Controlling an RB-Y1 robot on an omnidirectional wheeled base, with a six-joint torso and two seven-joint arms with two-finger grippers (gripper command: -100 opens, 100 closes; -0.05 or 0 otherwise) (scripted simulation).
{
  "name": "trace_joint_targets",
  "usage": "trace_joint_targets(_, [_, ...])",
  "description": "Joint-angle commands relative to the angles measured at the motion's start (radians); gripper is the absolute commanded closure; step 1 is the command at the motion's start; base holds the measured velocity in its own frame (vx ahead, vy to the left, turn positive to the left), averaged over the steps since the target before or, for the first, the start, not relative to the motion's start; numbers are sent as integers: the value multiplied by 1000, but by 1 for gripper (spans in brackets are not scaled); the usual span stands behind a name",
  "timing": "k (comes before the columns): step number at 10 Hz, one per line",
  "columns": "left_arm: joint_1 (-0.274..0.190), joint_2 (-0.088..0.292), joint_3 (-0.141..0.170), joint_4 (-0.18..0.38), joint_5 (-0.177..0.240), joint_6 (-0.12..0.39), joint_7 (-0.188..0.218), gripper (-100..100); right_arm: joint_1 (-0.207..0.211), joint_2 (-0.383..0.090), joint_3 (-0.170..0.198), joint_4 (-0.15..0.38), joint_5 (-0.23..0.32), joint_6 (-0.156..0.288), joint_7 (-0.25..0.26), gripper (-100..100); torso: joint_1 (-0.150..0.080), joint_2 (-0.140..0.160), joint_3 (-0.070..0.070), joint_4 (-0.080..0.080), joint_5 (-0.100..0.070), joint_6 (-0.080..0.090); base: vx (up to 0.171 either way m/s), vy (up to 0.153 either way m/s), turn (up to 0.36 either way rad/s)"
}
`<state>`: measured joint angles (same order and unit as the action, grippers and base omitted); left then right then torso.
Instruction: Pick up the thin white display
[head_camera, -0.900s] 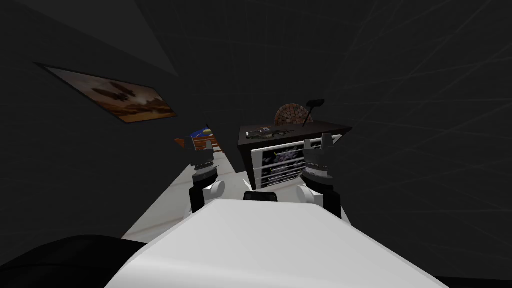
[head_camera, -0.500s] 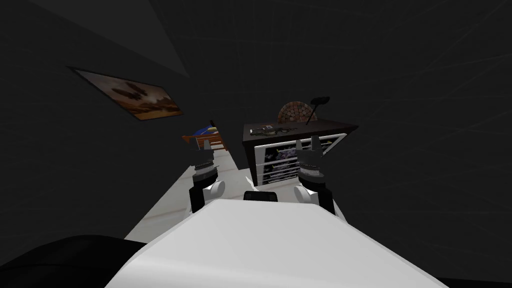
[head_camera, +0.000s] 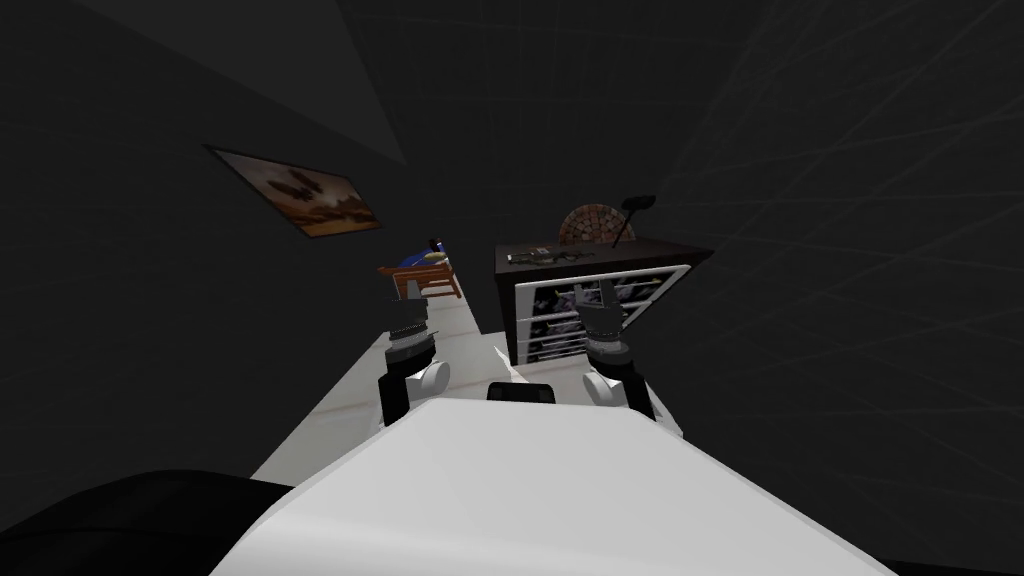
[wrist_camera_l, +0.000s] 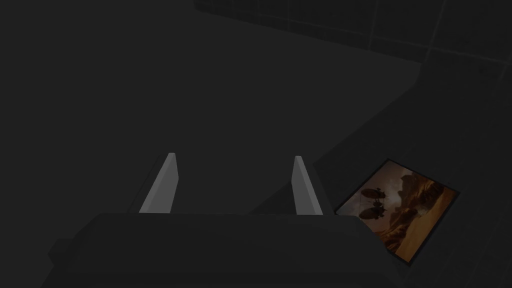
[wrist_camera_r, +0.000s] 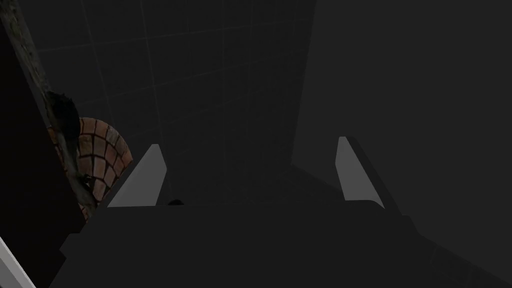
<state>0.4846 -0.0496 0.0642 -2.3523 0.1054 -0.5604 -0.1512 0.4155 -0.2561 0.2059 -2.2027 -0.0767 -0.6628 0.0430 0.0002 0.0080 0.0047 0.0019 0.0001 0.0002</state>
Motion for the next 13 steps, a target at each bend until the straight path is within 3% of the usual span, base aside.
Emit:
trace_joint_targets(1, [0,0,0,0,0,0,0,0,-28,-50,33,50,-2,-39,-26,-100,0,0,0,0,0,0,-122,32,78])
trace_joint_targets(2, [0,0,0,0,0,0,0,0,-28,-72,33,51,-2,-39,-26,-100,1,0,0,0,0,0,-87,22,37])
trace_joint_targets(3, [0,0,0,0,0,0,0,0,-52,-105,64,96,-1,-76,-48,-100,0,-2,-1,0,0,0,-92,31,81])
trace_joint_targets(4, [0,0,0,0,0,0,0,0,-52,-131,64,97,-1,-76,-48,-100,1,-2,-1,0,0,0,-65,26,43])
trace_joint_targets(5, [0,0,0,0,0,0,0,0,-78,-164,96,138,3,-114,-71,-100,1,-3,-2,-1,0,0,-88,34,89])
trace_joint_targets(6, [0,0,0,0,0,0,0,0,-78,-191,96,148,3,-114,-71,-100,1,-3,-2,-1,0,0,-79,36,41])
trace_joint_targets(7, [0,0,0,0,0,0,0,0,-105,-223,130,185,9,-154,-95,-100,1,-3,-1,-1,0,0,-78,45,84])
trace_joint_targets(8, [0,0,0,0,0,0,0,0,-105,-256,130,204,9,-154,-95,-100,2,-3,-2,-1,0,0,-60,42,46])
trace_joint_targets(9, [0,0,0,0,0,0,0,0,-135,-285,165,236,18,-194,-120,-100,1,-4,-2,-1,0,0,-71,52,88])
trace_joint_targets(11, [0,0,0,0,0,0,0,0,-135,-328,165,263,18,-194,-120,-100,1,-4,-2,-1,0,0,-46,33,17])
trace_joint_targets(12, [0,0,0,0,0,0,0,0,-166,-367,201,309,30,-234,-146,-100,0,-5,-3,-1,0,0,-54,42,90])
trace_joint_targets(13, [0,0,0,0,0,0,0,0,-166,-400,201,326,30,-234,-146,-100,1,-5,-3,-1,0,0,-49,43,58])
